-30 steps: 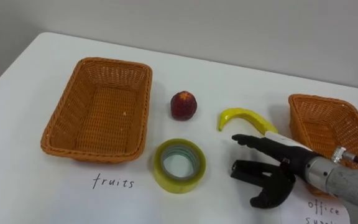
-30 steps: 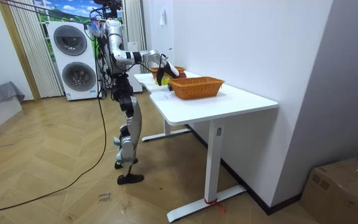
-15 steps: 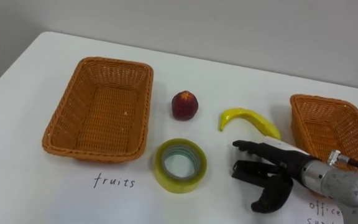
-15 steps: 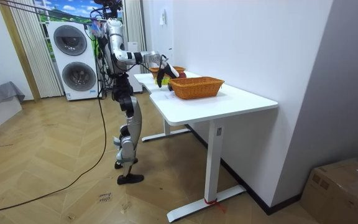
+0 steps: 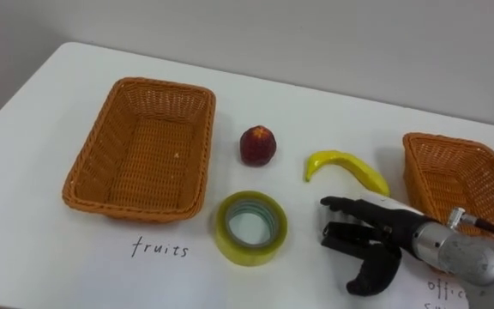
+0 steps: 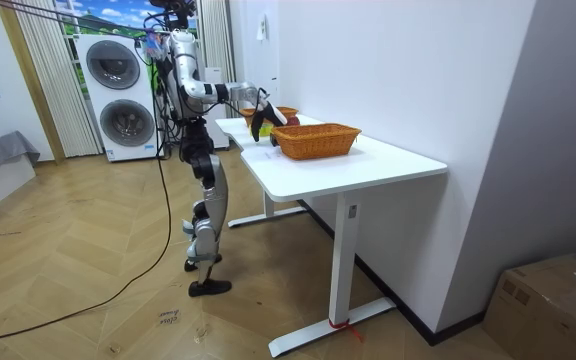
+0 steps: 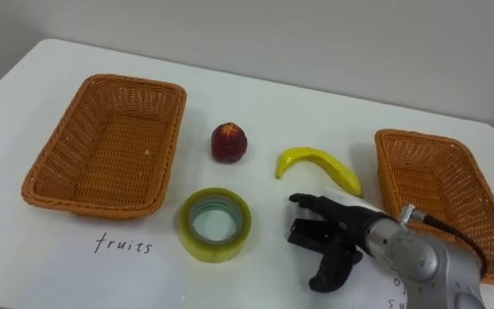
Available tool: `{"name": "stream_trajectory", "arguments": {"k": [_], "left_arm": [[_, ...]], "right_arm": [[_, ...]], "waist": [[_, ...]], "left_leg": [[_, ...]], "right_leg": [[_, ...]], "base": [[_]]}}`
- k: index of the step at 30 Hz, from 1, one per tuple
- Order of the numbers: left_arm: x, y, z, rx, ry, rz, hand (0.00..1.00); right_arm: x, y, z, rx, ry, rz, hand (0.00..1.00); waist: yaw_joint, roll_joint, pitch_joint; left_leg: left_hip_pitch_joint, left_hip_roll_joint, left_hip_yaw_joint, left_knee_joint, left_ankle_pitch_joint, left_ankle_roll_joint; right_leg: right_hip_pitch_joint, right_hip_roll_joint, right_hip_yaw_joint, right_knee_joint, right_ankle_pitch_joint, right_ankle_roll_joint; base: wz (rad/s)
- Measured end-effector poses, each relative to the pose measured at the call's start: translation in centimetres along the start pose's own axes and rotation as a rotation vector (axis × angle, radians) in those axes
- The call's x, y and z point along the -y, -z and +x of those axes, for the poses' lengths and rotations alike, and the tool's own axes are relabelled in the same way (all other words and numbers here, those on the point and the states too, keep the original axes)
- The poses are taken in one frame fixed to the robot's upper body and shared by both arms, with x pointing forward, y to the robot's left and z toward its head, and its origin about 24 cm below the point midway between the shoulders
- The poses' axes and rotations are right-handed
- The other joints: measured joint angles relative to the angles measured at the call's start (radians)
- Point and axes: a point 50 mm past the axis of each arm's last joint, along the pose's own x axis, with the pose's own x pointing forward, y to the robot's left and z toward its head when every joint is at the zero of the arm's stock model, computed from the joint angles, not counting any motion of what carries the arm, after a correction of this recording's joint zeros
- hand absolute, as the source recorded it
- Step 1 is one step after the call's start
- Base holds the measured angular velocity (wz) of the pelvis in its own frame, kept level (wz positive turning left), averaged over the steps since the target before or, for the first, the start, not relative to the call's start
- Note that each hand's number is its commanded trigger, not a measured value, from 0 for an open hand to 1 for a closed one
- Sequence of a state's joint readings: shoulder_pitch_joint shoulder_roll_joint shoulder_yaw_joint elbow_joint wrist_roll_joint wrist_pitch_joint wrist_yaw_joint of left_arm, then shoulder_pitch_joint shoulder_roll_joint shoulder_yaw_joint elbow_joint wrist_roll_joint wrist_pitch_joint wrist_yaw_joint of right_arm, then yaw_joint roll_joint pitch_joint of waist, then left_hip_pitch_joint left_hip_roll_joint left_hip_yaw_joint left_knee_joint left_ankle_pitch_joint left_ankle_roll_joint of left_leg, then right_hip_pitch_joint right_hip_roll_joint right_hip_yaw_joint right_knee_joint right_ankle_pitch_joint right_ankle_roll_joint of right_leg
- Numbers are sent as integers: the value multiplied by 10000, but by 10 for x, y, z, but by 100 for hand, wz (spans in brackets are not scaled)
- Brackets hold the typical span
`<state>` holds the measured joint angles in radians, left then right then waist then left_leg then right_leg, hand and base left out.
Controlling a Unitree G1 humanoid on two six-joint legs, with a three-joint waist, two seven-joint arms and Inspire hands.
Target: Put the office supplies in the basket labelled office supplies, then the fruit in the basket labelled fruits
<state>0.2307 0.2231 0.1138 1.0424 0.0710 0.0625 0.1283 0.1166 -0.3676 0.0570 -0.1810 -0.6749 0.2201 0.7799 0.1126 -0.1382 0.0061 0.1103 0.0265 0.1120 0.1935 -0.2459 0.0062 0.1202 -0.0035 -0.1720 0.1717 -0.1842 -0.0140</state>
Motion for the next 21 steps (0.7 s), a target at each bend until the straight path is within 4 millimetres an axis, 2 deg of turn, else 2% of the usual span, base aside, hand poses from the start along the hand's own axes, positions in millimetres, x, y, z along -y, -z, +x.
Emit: {"name": "stream_trajectory", "arguments": {"k": [21], "left_arm": [[0, 0, 0, -15, -5, 10, 0]], "right_arm": [[-1, 0, 1, -216, 71, -307, 0]], "waist": [[35, -15, -5]], "left_leg": [[-16, -5, -29, 55, 0, 1]], "right_leg": [[-14, -1, 19, 0, 0, 0]], "base": [[0]]}}
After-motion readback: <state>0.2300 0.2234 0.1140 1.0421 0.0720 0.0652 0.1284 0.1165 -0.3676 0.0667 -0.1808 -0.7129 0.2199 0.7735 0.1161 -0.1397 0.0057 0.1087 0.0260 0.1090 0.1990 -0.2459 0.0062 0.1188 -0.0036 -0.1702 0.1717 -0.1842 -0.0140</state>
